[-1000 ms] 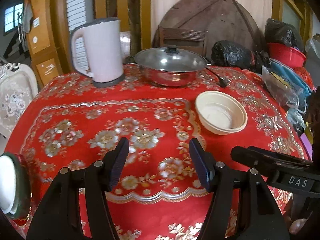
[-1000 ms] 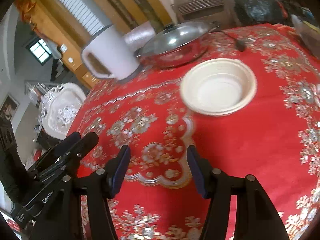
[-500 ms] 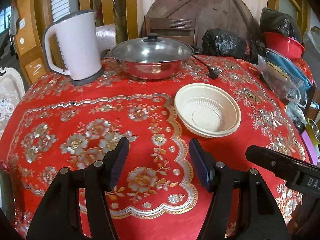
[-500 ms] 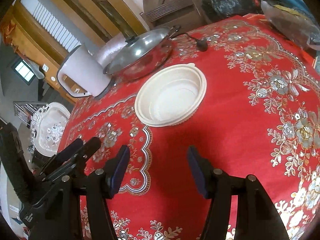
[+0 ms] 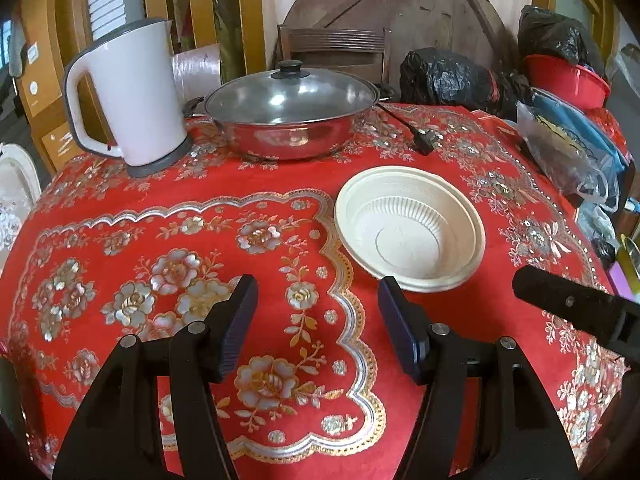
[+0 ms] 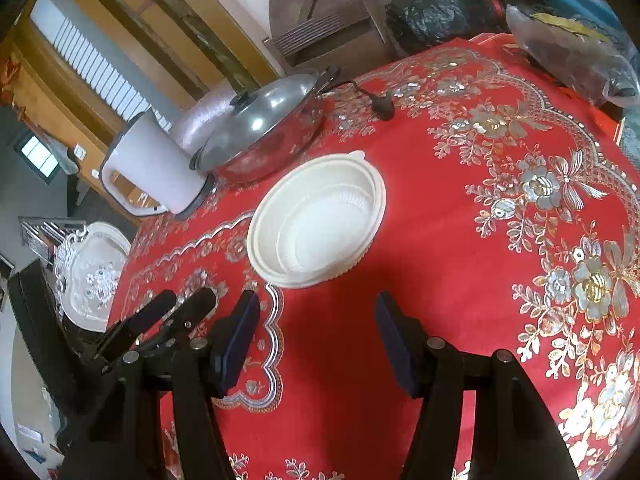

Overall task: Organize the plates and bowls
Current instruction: 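Close both grippers on the rim of the cream plastic bowl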

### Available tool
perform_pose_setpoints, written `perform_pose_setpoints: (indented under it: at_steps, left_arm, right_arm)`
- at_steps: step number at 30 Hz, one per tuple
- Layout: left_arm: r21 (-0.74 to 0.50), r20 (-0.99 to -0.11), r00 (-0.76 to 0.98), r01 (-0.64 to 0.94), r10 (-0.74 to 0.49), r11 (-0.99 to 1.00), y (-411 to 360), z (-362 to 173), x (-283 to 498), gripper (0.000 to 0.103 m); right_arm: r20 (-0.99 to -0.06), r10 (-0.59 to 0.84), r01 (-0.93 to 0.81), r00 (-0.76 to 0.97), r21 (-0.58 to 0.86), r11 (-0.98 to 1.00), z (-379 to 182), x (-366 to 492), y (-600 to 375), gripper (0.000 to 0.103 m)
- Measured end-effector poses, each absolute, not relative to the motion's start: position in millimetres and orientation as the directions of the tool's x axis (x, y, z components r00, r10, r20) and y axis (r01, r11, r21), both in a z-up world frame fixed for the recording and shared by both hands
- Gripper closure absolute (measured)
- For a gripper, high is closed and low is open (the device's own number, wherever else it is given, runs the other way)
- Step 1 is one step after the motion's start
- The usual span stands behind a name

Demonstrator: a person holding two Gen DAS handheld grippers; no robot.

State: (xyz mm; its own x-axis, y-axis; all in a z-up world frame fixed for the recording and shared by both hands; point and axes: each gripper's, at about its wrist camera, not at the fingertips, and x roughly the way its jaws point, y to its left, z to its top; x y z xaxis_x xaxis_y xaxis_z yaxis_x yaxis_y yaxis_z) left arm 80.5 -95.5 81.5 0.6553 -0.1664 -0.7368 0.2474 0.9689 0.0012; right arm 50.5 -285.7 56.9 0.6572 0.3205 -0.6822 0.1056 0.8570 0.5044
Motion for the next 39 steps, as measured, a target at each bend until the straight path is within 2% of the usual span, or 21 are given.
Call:
perform_pose_setpoints:
  at_steps: [12,19,39]
  left_arm:
    - [-0.057,-0.766,0.616,0.220,-0.185,0.974,-96.3,77.7,130.5,0.040]
    - [-0.156,-0.788,0.568,0.190,-0.238,0.969,-95.7,68.3,156.3,0.040]
    - [-0.070,-0.846,0.503,0.224,-0.177,0.972,-129.7,35.6,176.8,0.040]
  right_arm:
    - [-0.683,0.263,0.178,0.681,0.503,0.846,55.0,82.1,-302.2,0.042]
    - [-0.690,0.261,0.213,0.675,0.521,0.827,42.5,100.2,-316.0,0.042]
    - [-0.734,0.234,0.189,0.638,0.444,0.876,16.9,140.8,-308.7,0.043]
